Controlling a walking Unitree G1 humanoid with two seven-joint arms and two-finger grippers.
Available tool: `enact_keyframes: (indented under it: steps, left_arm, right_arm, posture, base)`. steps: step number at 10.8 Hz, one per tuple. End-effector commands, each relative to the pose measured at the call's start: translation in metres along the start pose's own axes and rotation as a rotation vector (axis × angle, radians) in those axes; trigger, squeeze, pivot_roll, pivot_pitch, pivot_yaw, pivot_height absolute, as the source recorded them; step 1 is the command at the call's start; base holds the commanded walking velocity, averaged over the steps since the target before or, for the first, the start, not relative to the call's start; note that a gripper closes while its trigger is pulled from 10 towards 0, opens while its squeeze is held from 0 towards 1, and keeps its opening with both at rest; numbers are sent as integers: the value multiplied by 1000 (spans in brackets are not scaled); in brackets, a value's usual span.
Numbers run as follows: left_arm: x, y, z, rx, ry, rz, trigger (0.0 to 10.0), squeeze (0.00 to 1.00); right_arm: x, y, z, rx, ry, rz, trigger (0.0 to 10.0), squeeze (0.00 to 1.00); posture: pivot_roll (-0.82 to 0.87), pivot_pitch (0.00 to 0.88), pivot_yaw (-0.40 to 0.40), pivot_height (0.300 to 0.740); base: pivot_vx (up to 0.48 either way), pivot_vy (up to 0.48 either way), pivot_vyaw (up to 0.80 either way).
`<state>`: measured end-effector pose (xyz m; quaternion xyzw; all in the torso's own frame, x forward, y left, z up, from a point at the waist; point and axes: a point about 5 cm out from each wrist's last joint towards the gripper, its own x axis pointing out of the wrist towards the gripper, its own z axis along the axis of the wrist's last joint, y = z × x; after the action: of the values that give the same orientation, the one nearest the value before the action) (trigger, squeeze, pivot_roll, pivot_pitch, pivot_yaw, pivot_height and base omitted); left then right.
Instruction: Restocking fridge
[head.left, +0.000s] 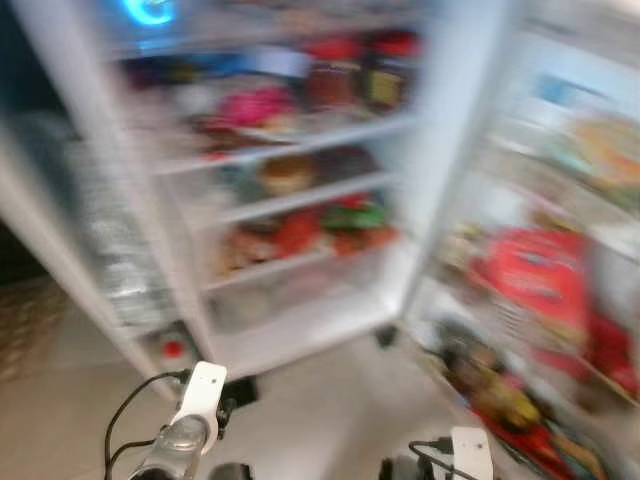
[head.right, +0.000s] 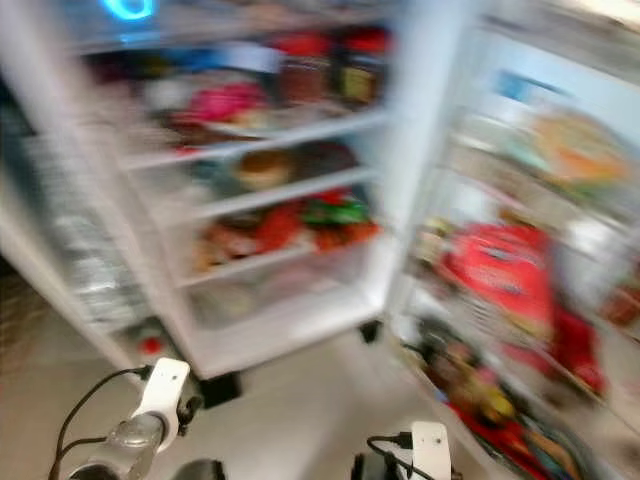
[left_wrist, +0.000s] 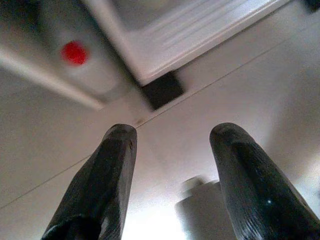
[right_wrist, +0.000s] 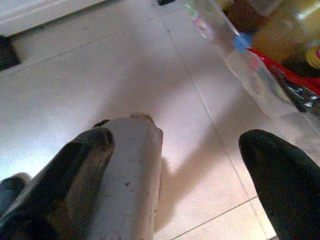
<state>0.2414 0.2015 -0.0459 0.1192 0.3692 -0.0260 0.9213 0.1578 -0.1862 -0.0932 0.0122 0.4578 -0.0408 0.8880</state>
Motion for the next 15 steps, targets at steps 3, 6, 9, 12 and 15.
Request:
enact_keyframes:
  steps: [3,6,9,12,15]
  left_arm:
    - [-3,-6,-18,4,85,-12,10000,0]
    - [-6,-5,-31,-53,151,10,10000,0]
    - [-8,-6,-38,-97,175,7,10000,0]
    - [-9,-6,-42,-118,188,15,10000,0]
    - [-9,-6,-42,-120,188,15,10000,0]
  right_arm:
    - [-8,18,-39,45,158,52,10000,0]
    - [-9,19,-40,51,160,50,10000,0]
    - [-9,18,-40,50,154,38,10000,0]
    - [-9,17,-41,51,149,23,10000,0]
    - [-9,17,-41,50,149,22,10000,0]
  posture:
    - [-188,39,41,631]
    - [-183,26,42,631]
    - [-186,15,41,631]
    - [-183,2,39,665]
    - [-183,2,39,715]
  base:
    - [0,475,0]
    - [0,149,0]
    - [0,0,0]
    - [0,0,0]
    - [0,0,0]
